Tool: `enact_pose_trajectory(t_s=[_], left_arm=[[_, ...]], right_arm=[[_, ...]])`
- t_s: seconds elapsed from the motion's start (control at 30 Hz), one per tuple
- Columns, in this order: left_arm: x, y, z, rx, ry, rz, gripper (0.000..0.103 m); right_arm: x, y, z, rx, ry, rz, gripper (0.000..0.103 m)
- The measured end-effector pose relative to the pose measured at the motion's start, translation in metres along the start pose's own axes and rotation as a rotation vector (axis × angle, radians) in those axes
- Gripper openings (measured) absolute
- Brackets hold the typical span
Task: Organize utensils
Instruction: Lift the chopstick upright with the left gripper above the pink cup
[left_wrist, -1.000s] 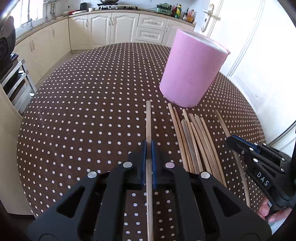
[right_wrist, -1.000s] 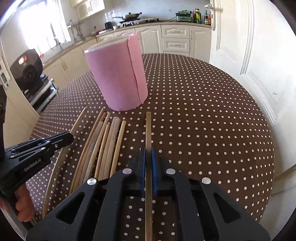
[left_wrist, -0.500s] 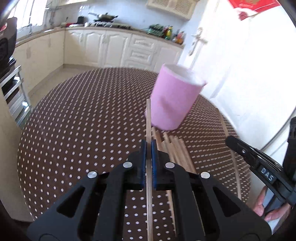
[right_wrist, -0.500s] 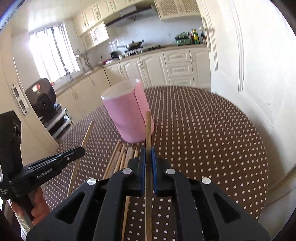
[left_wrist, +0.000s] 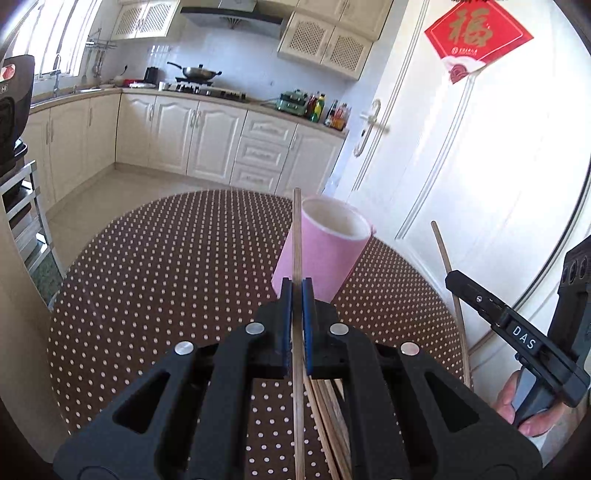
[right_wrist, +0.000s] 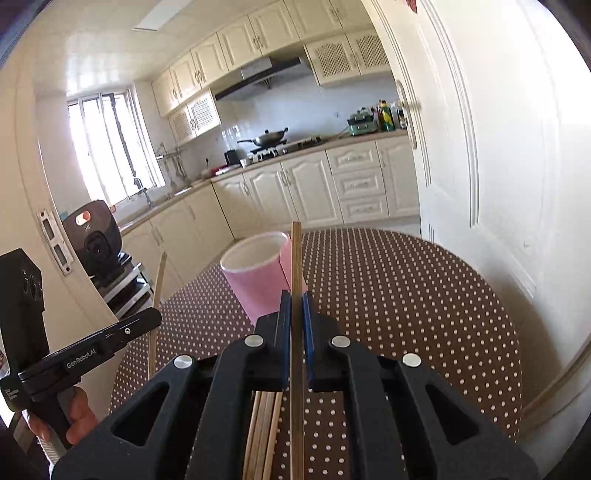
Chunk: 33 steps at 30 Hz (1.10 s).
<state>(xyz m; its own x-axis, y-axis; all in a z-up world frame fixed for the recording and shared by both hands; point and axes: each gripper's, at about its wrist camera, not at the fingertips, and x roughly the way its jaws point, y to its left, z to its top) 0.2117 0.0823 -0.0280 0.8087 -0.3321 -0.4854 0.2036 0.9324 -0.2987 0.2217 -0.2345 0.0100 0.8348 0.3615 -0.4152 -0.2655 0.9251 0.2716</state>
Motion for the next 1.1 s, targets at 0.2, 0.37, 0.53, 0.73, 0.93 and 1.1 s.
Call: enact_pose_trajectory(t_s=[0.2, 0.37, 0.53, 0.73, 0.93, 1.1], left_arm=[[-0.010, -0.004, 0.016, 0.007, -0.055, 0.001, 0.006], [-0.014, -0.008, 0.029, 0.003, -0.097, -0.002, 0.006], [-0.016, -0.015, 0.040, 0.017, -0.129, -0.010, 0.006], [-0.021, -0.019, 0.054, 0.015, -0.169, -0.012, 0.006], [-0.027, -0.028, 0.067, 0.036, -0.231, 0.024, 0.006], [-0.030, -0.035, 0.078, 0.066, -0.282, 0.053, 0.006]], right_arm=[[-0.001, 0.009, 0.009, -0.019, -0.060, 0.025, 0.005], [-0.001, 0.013, 0.017, -0.023, -0.113, 0.040, 0.005], [-0.005, 0.013, 0.024, 0.000, -0.229, -0.011, 0.005], [-0.003, 0.012, 0.037, 0.012, -0.300, 0.014, 0.005], [-0.001, 0.011, 0.054, 0.013, -0.381, 0.017, 0.005], [0.002, 0.011, 0.067, 0.010, -0.414, 0.040, 0.005]])
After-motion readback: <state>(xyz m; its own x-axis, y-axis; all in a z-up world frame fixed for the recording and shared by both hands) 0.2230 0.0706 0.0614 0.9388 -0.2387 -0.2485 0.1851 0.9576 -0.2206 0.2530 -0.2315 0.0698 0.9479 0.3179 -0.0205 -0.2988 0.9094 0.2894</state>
